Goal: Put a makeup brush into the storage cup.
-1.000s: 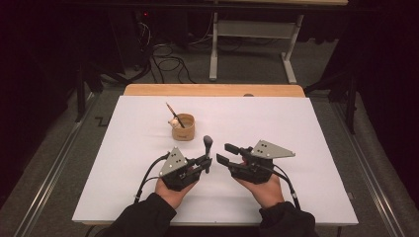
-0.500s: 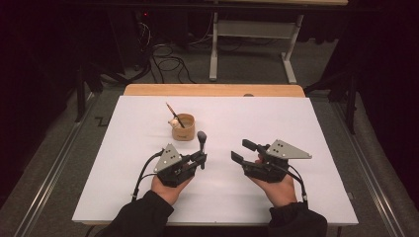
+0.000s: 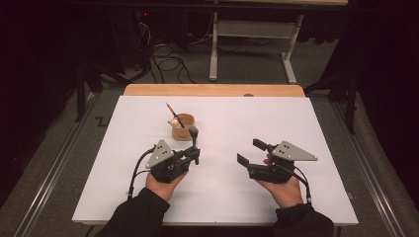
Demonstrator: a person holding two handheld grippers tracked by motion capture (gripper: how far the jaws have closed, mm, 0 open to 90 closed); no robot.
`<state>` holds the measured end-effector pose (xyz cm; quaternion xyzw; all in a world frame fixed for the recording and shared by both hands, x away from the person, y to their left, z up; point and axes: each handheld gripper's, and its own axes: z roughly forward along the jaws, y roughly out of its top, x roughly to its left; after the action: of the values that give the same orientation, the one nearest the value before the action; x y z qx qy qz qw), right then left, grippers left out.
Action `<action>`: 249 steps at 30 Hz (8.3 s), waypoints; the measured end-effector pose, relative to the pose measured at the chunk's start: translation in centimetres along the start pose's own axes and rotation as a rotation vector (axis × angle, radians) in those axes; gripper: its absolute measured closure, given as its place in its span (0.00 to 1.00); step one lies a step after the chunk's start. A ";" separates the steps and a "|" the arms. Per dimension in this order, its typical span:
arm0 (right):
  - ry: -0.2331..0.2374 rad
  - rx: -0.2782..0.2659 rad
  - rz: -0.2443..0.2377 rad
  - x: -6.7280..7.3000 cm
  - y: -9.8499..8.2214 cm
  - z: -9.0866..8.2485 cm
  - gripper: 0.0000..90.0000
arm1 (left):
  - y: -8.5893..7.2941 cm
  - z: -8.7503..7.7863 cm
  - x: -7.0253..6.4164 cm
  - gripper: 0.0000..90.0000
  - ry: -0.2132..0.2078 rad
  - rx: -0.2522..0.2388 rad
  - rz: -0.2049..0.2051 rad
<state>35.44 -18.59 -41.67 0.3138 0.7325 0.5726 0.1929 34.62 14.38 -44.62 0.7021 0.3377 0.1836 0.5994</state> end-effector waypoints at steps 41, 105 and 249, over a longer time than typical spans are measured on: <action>-0.100 0.064 -0.004 -2.1 -3.2 -2.7 0.00 | 0.9 -1.7 3.9 0.88 0.116 -0.060 -0.053; -0.075 0.064 0.008 -1.7 -3.3 -2.6 0.01 | 4.8 6.0 8.5 0.88 0.294 0.008 -0.091; -0.087 0.079 -0.005 -1.5 -3.5 -2.5 0.01 | 0.6 -2.8 3.9 0.00 0.167 0.169 0.009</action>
<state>34.12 -21.91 -44.46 0.3439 0.7463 0.5283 0.2135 35.66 19.11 -44.02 0.7341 0.3974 0.2148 0.5070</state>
